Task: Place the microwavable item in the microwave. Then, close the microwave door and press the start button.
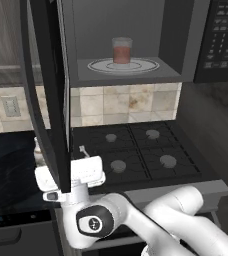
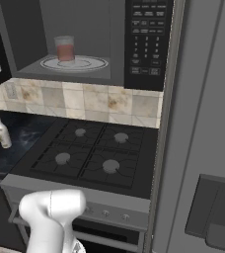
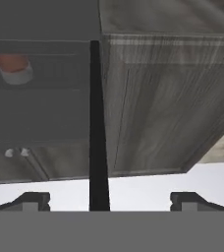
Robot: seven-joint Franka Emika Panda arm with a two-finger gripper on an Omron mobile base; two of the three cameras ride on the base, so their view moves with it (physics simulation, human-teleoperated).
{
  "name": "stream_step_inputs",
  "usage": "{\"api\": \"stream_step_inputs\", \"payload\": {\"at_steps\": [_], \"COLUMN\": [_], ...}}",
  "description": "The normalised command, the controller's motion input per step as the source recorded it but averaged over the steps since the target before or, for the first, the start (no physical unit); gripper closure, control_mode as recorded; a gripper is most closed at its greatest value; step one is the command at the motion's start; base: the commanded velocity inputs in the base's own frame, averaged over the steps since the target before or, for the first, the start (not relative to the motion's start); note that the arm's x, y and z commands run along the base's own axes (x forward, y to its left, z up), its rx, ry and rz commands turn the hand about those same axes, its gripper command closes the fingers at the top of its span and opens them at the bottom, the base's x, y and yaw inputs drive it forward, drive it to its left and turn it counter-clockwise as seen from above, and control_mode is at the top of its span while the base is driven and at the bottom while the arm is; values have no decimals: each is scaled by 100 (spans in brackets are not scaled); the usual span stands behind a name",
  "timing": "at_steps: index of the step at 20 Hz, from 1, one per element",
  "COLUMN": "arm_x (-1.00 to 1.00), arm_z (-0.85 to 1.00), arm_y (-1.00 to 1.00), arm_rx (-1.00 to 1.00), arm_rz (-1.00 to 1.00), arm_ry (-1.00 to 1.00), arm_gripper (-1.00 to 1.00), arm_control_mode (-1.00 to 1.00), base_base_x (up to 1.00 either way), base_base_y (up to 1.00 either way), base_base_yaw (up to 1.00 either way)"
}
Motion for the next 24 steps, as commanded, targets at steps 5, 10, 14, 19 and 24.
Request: {"api": "stream_step_inputs", "payload": {"at_steps": [5, 10, 14, 19, 24], "arm_x": [0, -1, -20, -36, -26], "arm_z": [26, 49, 42, 18, 15], "arm_y": [78, 16, -19, -49, -68], "arm_rx": [0, 9, 37, 46, 50], "arm_rz": [0, 0, 0, 0, 1], "arm_ry": [3, 5, 9, 6, 9], "arm_gripper": [-100, -100, -100, -100, -100], "arm_control_mode": [-100, -100, -100, -100, -100], "base_base_x": [0, 0, 0, 0, 0], "base_base_y": [0, 0, 0, 0, 0], "base_base_yaw": [0, 0, 0, 0, 0]}}
